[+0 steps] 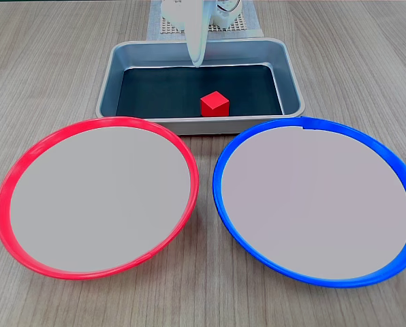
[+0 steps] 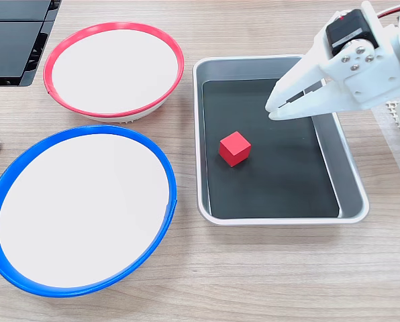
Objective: Move a red block from tray to red dish
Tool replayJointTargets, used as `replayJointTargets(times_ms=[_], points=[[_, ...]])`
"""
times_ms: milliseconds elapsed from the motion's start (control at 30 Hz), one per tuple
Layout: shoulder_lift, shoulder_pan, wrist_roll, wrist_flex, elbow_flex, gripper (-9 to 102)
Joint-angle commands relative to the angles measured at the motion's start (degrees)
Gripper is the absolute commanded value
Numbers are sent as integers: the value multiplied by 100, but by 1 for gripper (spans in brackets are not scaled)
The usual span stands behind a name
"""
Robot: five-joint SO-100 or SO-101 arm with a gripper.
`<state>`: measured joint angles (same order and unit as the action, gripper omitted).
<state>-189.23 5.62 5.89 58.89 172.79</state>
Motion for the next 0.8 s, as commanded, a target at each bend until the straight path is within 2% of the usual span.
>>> replayJointTargets(times_ms=[0,533,600,700,767], points=[[-141,0,-18,18,-26,0],[-123,-18,-18,70,-62,0],[211,0,-334,378,-439,0],[1389,0,-1336,668,-1556,0],[2320,35,-1529,976,-2426,0]])
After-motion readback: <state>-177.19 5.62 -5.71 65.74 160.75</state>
